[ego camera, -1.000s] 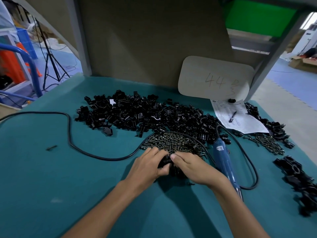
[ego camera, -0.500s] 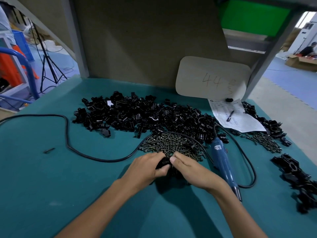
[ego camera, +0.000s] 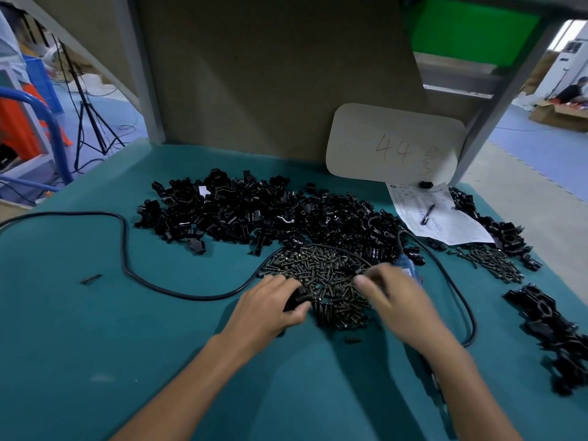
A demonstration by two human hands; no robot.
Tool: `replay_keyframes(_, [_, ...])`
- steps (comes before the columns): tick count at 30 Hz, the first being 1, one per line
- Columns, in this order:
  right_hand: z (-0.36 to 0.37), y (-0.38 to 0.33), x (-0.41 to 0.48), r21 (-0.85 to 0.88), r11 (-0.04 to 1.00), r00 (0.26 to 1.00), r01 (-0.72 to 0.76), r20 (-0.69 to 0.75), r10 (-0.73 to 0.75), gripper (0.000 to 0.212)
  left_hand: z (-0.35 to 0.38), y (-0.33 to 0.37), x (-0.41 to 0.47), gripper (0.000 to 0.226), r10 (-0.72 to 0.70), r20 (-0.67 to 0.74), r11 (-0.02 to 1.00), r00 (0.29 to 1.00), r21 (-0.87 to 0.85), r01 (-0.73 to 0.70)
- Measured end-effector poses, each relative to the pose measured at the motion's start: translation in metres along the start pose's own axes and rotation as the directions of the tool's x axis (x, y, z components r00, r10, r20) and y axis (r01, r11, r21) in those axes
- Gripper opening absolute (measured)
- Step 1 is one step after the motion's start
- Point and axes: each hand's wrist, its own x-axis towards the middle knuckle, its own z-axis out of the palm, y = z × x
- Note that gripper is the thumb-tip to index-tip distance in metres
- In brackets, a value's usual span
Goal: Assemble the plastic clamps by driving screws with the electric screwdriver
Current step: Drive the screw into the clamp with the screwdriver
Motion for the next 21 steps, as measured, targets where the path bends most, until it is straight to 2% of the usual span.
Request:
replay_keyframes(1, [-0.005,0.017,-0.003,-0.110,0.987,0.987,-0.116,-0.126,0.102,0.054,0.001,-0.004,-0.001,0.037,-0.024,0.003,1.000,1.000,0.009,0.024])
replay_keyframes(2, [-0.008,0.033,-0.008,-0.170,0.955,0.959,-0.243,-0.189,0.210,0.059,0.002,-0.007,-0.001,0.037,-0.038,0.014,0.999,0.999,0.017,0.038])
replay_keyframes(3, [-0.008,0.045,-0.013,-0.206,0.918,0.936,-0.340,-0.174,0.307,0.067,0.003,-0.008,0.000,0.038,-0.042,0.029,0.999,0.999,0.023,0.042])
replay_keyframes(5, [-0.002,0.058,-0.021,-0.198,0.877,0.898,-0.438,-0.061,0.435,0.078,0.004,-0.008,0.003,0.039,-0.040,0.069,0.999,0.997,0.030,0.038])
replay_keyframes(7, [0.006,0.064,-0.023,-0.080,0.881,0.885,-0.465,-0.048,0.463,0.079,0.004,-0.008,0.005,0.042,-0.044,0.100,0.998,0.994,0.044,0.039])
replay_keyframes(9, [0.004,0.064,-0.023,0.229,0.863,0.875,-0.450,-0.079,0.478,0.067,0.004,-0.009,0.004,0.041,-0.036,0.118,0.997,0.992,0.067,0.028])
replay_keyframes(10, [0.002,0.061,-0.022,0.478,0.775,0.860,-0.415,-0.072,0.505,0.054,0.003,-0.010,0.004,0.041,-0.030,0.122,0.997,0.992,0.075,0.021])
replay_keyframes(11, [0.001,0.057,-0.020,0.719,0.599,0.840,-0.352,-0.039,0.541,0.040,0.002,-0.011,0.003,0.042,-0.028,0.123,0.997,0.992,0.076,0.019])
replay_keyframes(12, [0.002,0.052,-0.017,0.899,0.352,0.823,-0.260,0.016,0.567,0.031,0.002,-0.011,0.003,0.045,-0.026,0.124,0.997,0.992,0.074,0.017])
replay_keyframes(13, [0.002,0.047,-0.014,0.986,0.091,0.822,-0.139,0.063,0.566,0.028,0.002,-0.010,0.002,0.048,-0.022,0.130,0.997,0.991,0.075,0.012])
replay_keyframes(14, [0.003,0.042,-0.010,0.993,-0.112,0.833,-0.032,0.088,0.546,0.028,0.003,-0.009,0.002,0.051,-0.017,0.142,0.997,0.990,0.082,0.005])
replay_keyframes(15, [0.004,0.036,-0.006,0.965,-0.259,0.845,0.039,0.106,0.525,0.030,0.003,-0.008,0.001,0.053,-0.012,0.151,0.996,0.988,0.090,-0.002])
replay_keyframes(17, [0.012,0.024,0.004,0.893,-0.431,0.850,0.130,0.124,0.512,0.034,0.002,-0.008,-0.001,0.053,-0.007,0.148,0.996,0.989,0.088,-0.006])
replay_keyframes(21, [0.032,0.005,0.018,0.806,-0.542,0.798,0.239,0.155,0.582,0.036,0.001,-0.006,-0.001,0.049,-0.020,0.152,0.992,0.988,0.128,0.001])
